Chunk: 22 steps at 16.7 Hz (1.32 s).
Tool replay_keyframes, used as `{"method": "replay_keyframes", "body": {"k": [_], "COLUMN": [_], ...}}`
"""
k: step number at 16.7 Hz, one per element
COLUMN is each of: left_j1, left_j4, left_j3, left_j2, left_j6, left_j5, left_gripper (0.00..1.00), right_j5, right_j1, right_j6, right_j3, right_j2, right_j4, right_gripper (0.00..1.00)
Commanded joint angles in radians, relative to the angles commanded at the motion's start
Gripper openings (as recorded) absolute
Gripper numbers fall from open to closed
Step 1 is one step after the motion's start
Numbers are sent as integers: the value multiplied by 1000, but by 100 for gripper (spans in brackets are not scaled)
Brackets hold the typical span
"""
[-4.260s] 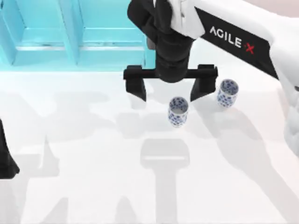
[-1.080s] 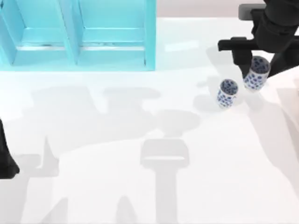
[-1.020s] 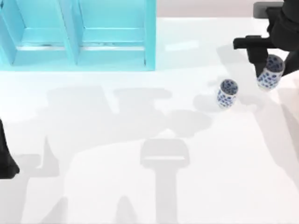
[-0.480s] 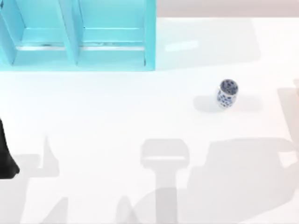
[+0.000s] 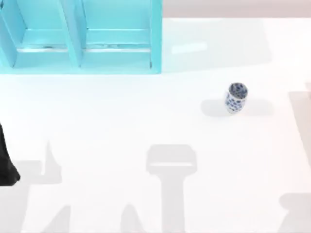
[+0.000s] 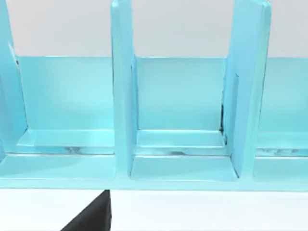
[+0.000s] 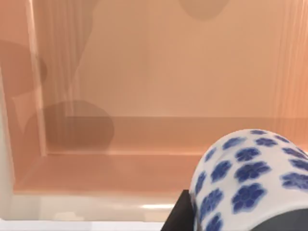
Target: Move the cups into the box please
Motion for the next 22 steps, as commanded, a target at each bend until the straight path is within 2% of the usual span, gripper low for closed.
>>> {"method": "replay_keyframes", "body": {"k": [5,11,16,22], "left_j1": [0,0,0,0], "left_j4": [0,0,0,0], "left_j3": [0,0,0,0], "left_j2": [0,0,0,0], "left_j6": [0,0,0,0], "left_j5": [0,0,0,0], "left_gripper": [100,100,100,100], "right_j5": [3,3,1,1], "right_j1": [6,17,19,19], "right_j6": [3,17,20,20], "right_j3": [-13,-205,-234,-234], "right_j2": [7,24,26,26], "right_j4": [17,232,262,262], "right_gripper": [0,0,0,45]}}
